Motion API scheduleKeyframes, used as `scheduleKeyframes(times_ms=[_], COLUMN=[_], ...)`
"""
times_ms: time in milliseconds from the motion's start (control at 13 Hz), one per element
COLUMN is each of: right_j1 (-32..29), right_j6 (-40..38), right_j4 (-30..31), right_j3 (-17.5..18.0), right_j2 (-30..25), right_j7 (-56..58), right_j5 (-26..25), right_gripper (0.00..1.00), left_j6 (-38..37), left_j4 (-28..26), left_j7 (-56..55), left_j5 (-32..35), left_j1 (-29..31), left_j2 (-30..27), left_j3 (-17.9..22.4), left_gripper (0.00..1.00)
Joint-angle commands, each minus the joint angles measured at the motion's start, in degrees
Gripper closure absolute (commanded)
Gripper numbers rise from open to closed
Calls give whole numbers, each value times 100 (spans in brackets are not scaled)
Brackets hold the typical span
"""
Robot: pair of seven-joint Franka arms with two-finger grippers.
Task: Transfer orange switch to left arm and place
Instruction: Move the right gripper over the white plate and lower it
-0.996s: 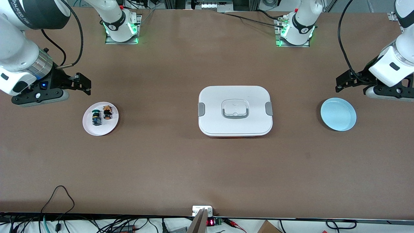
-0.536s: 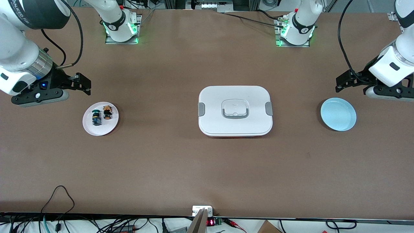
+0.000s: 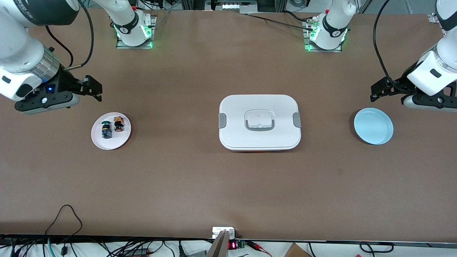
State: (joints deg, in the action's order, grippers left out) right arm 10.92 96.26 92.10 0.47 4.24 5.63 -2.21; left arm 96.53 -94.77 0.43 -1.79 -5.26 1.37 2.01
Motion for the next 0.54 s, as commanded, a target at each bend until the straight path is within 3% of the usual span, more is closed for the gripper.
scheduleKeyframes(times_ms=[0,460], right_j1=[130,148], right_j6=[-388,-22], right_j4=[-16,298], right_j3=[6,6], right_j2=[6,350], right_j7=[795,2756], right_j5=[-34,203], right_gripper=[0,0], left_j6=[-29,-29], left_j4=[-7,-7], left_j7=[-43,-51], left_j5=[144,144], left_j1=[-1,-10], left_j2=[-14,-14], left_j3=[-25,-25], left_gripper=[0,0])
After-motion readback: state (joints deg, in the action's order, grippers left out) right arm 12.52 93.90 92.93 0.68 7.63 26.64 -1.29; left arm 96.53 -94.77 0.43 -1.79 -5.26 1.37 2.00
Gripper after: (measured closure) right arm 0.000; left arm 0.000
